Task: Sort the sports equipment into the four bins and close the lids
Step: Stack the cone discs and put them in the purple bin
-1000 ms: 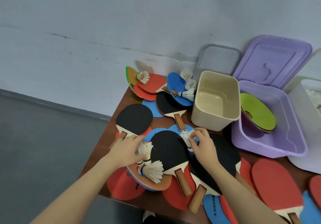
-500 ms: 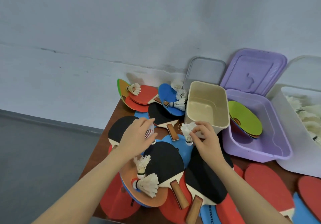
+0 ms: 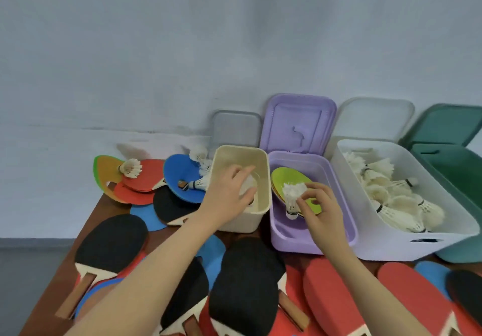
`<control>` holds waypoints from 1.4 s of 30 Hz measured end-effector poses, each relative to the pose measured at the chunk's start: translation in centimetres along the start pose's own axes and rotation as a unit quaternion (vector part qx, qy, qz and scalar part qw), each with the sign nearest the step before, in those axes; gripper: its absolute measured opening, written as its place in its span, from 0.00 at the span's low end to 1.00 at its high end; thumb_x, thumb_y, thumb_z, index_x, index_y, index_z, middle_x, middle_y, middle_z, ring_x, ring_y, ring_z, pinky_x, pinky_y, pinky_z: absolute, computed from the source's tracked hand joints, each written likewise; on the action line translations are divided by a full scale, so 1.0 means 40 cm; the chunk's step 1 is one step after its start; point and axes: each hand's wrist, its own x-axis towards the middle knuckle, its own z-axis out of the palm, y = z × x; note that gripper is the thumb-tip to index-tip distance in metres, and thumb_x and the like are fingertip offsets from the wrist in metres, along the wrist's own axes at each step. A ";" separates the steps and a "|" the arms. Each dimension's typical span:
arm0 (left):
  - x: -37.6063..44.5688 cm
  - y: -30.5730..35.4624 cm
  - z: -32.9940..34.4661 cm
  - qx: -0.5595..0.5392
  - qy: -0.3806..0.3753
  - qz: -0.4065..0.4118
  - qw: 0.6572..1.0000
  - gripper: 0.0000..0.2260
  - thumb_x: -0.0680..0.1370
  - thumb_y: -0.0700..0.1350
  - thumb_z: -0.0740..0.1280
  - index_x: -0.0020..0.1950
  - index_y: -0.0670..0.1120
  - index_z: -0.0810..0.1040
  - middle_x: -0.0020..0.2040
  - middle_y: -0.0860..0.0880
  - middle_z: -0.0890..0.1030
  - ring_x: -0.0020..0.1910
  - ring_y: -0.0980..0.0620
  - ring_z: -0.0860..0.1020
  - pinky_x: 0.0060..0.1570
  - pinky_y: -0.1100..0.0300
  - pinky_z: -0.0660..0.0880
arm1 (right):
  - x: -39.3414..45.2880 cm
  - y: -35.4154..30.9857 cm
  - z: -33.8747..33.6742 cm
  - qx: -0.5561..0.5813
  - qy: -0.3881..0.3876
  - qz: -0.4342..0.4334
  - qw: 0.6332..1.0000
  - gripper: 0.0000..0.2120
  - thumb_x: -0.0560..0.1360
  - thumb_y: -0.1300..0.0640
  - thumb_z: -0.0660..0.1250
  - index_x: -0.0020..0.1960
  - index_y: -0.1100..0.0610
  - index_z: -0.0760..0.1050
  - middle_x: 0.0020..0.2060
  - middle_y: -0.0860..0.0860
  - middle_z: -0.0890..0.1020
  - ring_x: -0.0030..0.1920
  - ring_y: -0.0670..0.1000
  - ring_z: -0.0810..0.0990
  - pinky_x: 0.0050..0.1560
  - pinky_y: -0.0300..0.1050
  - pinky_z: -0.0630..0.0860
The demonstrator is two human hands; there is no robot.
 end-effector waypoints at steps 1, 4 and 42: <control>0.027 0.033 0.025 0.007 0.008 0.012 1.000 0.23 0.75 0.53 0.61 0.66 0.44 0.73 0.55 0.44 0.76 0.52 0.45 0.75 0.52 0.54 0.73 | 0.014 0.024 -0.033 0.005 -0.006 0.000 1.000 0.04 0.71 0.60 0.68 0.40 0.52 0.75 0.51 0.47 0.76 0.58 0.47 0.75 0.54 0.40 0.70; 0.102 0.136 0.111 -0.011 0.011 0.022 1.000 0.23 0.73 0.54 0.60 0.63 0.43 0.76 0.52 0.43 0.78 0.50 0.43 0.77 0.51 0.58 0.70 | 0.056 0.090 -0.147 0.004 0.011 0.000 1.000 0.05 0.71 0.58 0.66 0.41 0.49 0.73 0.52 0.48 0.75 0.56 0.45 0.74 0.52 0.36 0.70; 0.447 0.488 0.619 0.171 -0.241 -0.077 0.952 0.24 0.82 0.56 0.45 0.77 0.50 0.52 0.78 0.49 0.48 0.76 0.49 0.44 0.72 0.47 0.40 | 0.245 0.573 -0.516 -0.330 -0.296 0.121 0.888 0.29 0.79 0.38 0.41 0.77 0.47 0.43 0.76 0.46 0.44 0.75 0.46 0.42 0.71 0.55 0.32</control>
